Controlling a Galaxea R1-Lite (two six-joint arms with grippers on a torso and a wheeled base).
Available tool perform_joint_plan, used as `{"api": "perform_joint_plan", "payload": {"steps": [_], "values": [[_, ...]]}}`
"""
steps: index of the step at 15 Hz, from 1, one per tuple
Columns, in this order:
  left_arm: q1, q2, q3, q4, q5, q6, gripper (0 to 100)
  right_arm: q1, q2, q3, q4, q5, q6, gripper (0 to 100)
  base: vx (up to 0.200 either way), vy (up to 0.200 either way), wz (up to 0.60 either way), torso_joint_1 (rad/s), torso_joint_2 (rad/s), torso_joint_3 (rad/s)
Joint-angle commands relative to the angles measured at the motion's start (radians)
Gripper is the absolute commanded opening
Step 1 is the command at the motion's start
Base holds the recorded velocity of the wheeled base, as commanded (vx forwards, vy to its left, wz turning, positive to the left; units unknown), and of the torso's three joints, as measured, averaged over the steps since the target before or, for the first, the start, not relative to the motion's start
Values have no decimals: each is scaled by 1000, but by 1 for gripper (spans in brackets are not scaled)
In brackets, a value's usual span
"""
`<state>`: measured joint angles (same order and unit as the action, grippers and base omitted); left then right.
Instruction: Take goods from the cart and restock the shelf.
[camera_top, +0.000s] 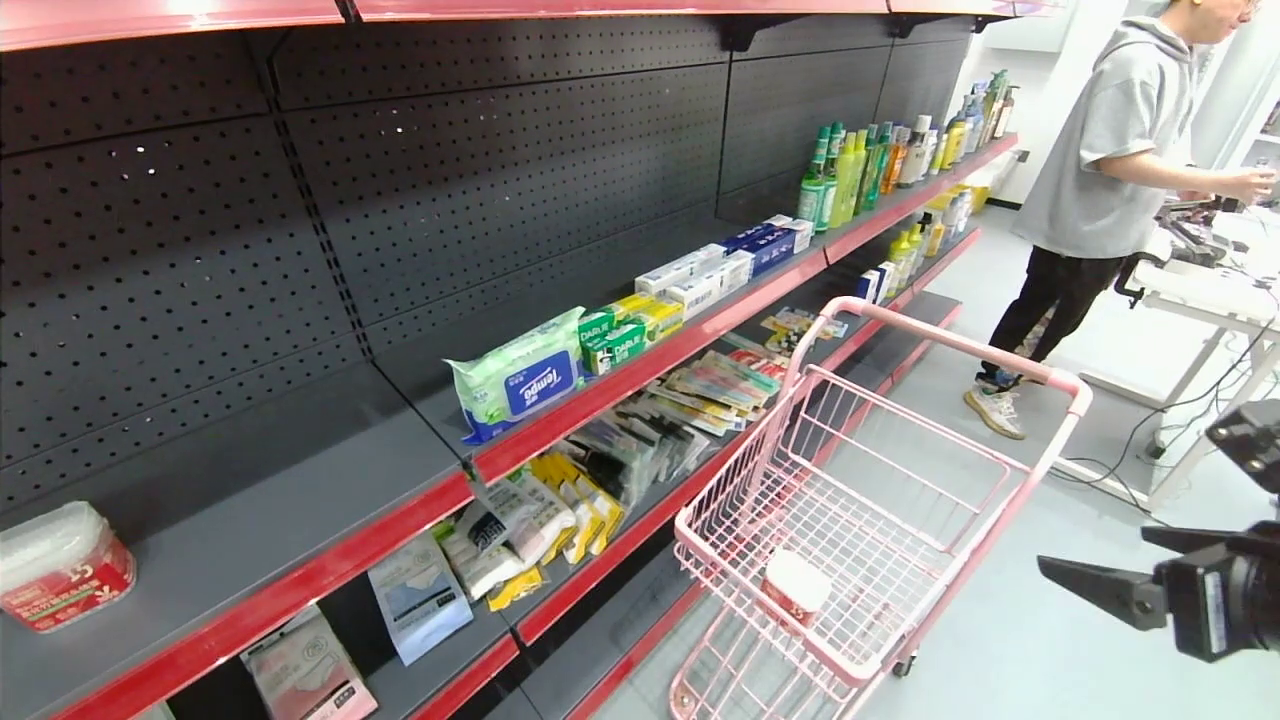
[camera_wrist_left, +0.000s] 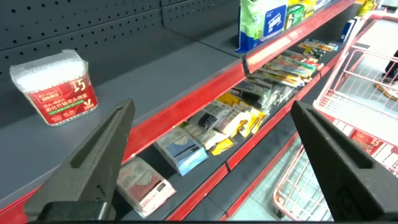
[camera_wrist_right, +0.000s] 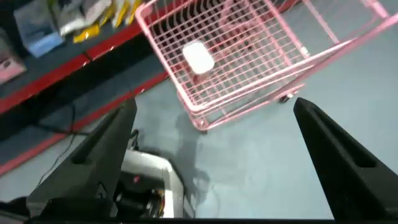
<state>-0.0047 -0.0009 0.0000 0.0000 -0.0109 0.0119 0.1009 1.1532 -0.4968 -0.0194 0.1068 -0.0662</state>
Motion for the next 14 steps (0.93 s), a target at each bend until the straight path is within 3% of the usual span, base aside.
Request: {"api": "perform_joint_plan", "payload": {"steps": [1,4,7,10,14], "values": [[0,1,0,0,0,-1,100,16,362,-109,-4,71,-20,100,0,0,0,0,0,0],[0,1,0,0,0,-3,100,48,615,-230,-5,91,-169,100,0,0,0,0,0,0],[0,1,0,0,0,-3,100,86,838,-362,-5,90,-224,100,0,0,0,0,0,0],[0,1,0,0,0,0,100,86,951,-479,-2,90,-248,100,0,0,0,0,0,0],[0,1,0,0,0,0,100,49,1040,-520,4,90,-366,100,0,0,0,-76,180,97]]}}
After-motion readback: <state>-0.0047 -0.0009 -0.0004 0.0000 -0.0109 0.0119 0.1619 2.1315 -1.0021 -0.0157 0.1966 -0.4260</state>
